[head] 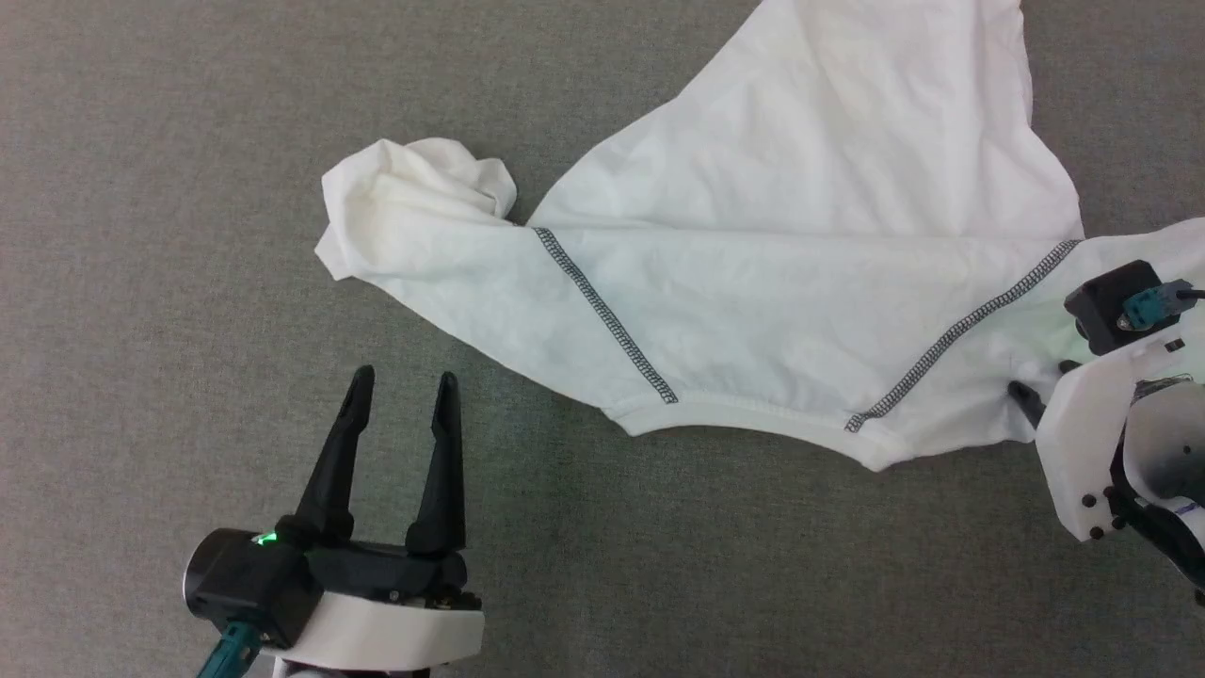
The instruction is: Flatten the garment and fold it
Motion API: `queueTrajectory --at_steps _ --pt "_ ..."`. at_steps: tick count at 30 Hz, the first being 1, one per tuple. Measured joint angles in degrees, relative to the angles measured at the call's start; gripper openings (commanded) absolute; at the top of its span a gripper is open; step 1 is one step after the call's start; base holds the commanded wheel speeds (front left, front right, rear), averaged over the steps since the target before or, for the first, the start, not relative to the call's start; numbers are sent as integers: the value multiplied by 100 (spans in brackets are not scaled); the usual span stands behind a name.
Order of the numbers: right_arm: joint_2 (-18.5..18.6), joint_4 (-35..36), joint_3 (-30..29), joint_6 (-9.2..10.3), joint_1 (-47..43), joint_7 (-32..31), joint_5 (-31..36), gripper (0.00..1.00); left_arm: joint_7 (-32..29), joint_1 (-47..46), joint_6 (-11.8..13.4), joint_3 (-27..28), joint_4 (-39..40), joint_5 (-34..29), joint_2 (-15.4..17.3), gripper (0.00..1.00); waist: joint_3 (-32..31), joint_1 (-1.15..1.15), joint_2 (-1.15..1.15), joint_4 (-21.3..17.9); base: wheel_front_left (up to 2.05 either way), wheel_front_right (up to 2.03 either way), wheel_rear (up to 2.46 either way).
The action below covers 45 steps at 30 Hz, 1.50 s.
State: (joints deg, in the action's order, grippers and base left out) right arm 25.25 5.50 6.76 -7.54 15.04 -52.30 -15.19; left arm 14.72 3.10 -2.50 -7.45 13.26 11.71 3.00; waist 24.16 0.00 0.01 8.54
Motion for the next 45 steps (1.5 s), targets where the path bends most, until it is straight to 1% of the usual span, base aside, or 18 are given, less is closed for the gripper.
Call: queueTrajectory --at_steps 1,2,6,8,10,16,24,28,32,34,36,40,43,45 --pt "-13 21 -32 -1 0 -62 0 5 1 -4 0 4 -10 12 0 100 2 0 0 -1 0 0 0" --pt "-20 31 -63 -1 -1 -113 1 0 0 -5 0 3 -16 37 0 100 2 0 0 -3 0 0 0" --pt "-75 43 -181 -1 -32 -146 44 0 0 -9 0 19 -47 153 0 100 -26 1 0 -24 0 0 0" --pt "-164 40 -256 -1 -92 33 96 0 0 -12 0 33 -71 186 0 100 -60 1 0 -41 0 0 0" --pt "-285 33 -344 -1 -187 326 179 0 0 -14 -4 42 -99 196 0 100 -116 1 0 -61 0 0 0" --pt "-765 -2 -667 0 -519 1547 342 0 1 7 -8 114 -124 234 0 100 -404 1 0 -144 0 0 0" --pt "-1381 268 -864 1 -941 2804 434 0 0 285 -148 218 -181 178 -1 100 -891 0 0 -367 0 0 0" --pt "-1678 337 -1002 1 -1194 3237 517 0 1 410 -152 224 -211 180 -1 100 -1121 0 -1 -476 0 0 0" --pt "-1822 334 -1006 1 -1418 3376 557 0 0 554 -212 144 -352 176 27 100 -1298 -1 -1 -578 0 0 0" --pt "-1847 323 -999 1 -1456 3385 558 0 -52 578 -259 31 -447 77 137 100 -1359 -1 -1 -627 0 0 0" --pt "-1862 318 -992 1 -1459 3394 558 0 -227 571 -310 -105 -516 -96 315 100 -1403 -1 -1 -663 0 0 0" --pt "-1860 303 -967 1 -1458 3418 557 0 -835 272 -400 -476 -664 -563 871 100 -1397 -1 -1 -665 0 0 0" --pt "-1837 303 -900 1 -1442 3416 555 0 -1296 -240 -435 -815 -769 -780 1307 100 -1316 0 -1 -637 0 0 0" --pt "-1805 307 -855 1 -1406 3415 555 0 -1583 -629 -454 -1144 -867 -948 1617 100 -1244 0 -1 -623 0 0 0"
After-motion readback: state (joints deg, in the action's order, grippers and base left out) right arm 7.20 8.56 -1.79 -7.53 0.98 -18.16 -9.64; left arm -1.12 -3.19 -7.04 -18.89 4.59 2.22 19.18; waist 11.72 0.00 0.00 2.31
